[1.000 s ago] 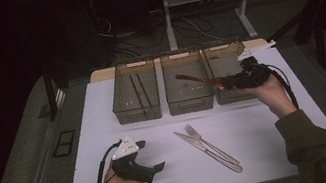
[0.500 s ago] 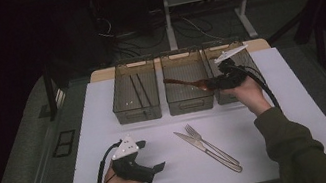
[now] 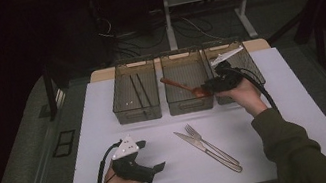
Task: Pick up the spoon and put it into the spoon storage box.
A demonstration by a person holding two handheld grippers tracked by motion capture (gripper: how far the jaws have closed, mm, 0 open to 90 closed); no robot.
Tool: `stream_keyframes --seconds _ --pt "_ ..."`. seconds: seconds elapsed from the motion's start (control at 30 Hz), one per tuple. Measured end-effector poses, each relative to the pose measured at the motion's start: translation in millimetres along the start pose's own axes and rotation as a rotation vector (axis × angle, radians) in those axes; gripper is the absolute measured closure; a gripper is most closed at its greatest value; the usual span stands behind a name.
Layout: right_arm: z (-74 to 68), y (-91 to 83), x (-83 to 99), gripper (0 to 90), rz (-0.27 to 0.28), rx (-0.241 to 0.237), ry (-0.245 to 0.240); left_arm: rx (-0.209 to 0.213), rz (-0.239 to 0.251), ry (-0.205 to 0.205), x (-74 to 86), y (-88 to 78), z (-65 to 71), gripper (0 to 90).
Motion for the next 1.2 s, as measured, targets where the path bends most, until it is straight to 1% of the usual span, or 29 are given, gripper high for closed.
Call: stream_keyframes --seconds 0.13,0.23,0.3,0.43,0.57,0.67,0.8,0.97,1.07,1.2 --pt "-0.8 -3.8 -0.8 65.6 0.017 -0.003 -0.001 0.001 0.0 -0.004 0.0 -0.2 -0.2 0.0" --pt "-2.1 -9.1 -0.7 61.0 0.035 -0.013 0.001 0.0 0.005 -0.009 0.7 -0.2 -0.8 0.0" --pt "-3.7 -14.7 0.6 58.3 0.046 -0.019 -0.013 -0.001 0.001 -0.008 1.0 -0.5 -1.7 0.0" --pt "-8.8 -25.2 4.5 53.8 0.063 -0.038 -0.014 -0.001 0.002 -0.009 1.4 -0.9 -2.8 0.0" --pt "-13.6 -34.3 12.9 50.7 0.078 -0.06 -0.024 0.0 0.003 -0.013 1.6 -1.1 -3.8 0.0" --pt "-18.3 -38.7 21.0 50.0 0.078 -0.07 -0.028 0.0 0.001 -0.013 1.8 -0.8 -4.0 0.0" --pt "-24.8 -43.7 33.3 49.8 0.079 -0.095 -0.035 -0.003 0.002 -0.012 1.6 -0.9 -3.6 0.0" --pt "-34.8 -49.0 48.5 49.3 0.052 -0.11 -0.044 -0.005 0.003 -0.009 0.8 -1.4 -2.6 0.0" --pt "-40.6 -51.1 57.1 49.4 0.033 -0.112 -0.059 -0.007 0.002 -0.006 0.5 -1.5 -2.4 0.0" --pt "-47.0 -54.9 66.7 50.1 0.014 -0.113 -0.065 -0.007 0.004 -0.007 0.4 -1.5 -1.8 0.0"
Point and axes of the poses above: each handheld gripper's, and its own axes: y roughly forward along the jaws, x roughly out of its underside, z roughly to its right, the point moved 1 cm from there along y, roughly forward along the jaws, and after that the axes turned 11 degrees about -x, right-handed, at the moved point
